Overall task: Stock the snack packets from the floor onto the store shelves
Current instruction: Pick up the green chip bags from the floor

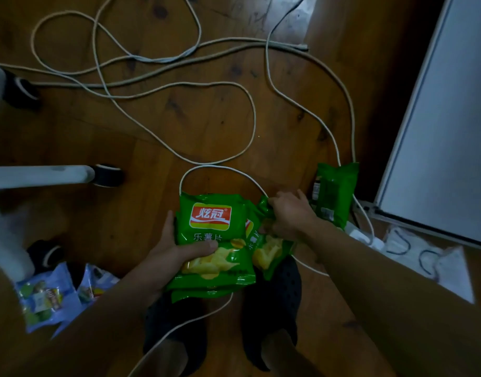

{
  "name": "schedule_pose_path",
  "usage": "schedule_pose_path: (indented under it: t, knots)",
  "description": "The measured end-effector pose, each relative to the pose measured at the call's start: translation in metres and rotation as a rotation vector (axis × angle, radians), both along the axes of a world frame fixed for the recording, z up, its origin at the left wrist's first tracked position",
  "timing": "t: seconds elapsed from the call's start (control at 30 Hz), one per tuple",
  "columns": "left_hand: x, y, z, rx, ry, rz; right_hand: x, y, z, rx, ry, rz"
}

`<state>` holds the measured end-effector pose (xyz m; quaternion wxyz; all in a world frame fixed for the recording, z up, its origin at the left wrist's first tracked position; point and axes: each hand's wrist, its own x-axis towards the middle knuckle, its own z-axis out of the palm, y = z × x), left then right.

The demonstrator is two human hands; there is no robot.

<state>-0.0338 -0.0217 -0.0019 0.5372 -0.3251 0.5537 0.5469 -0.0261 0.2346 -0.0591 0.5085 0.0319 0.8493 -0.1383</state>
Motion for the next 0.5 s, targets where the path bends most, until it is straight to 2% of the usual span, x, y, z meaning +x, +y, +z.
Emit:
schedule_pose_path:
  t: [0.07, 0.27, 0.37, 0.5]
  knots:
    - [0.002, 0.002, 0.001, -0.001, 0.013, 0.013, 0.014, -0.002, 0.002, -0.054, 0.091, -0.198]
    - [0.001, 0.017, 0.036, 0.068, 0.028, 0.085, 0.063, 0.016, 0.049, -0.138, 0.199, -0.837]
    - [-0.004, 0.029, 0.054, 0.077, 0.076, 0.067, 0.076, 0.035, 0.076, -0.109, 0.237, -0.972]
    - [-0.01, 0.049, 0.066, 0.107, 0.099, 0.052, 0.08, 0.052, 0.084, 0.004, 0.329, -1.023]
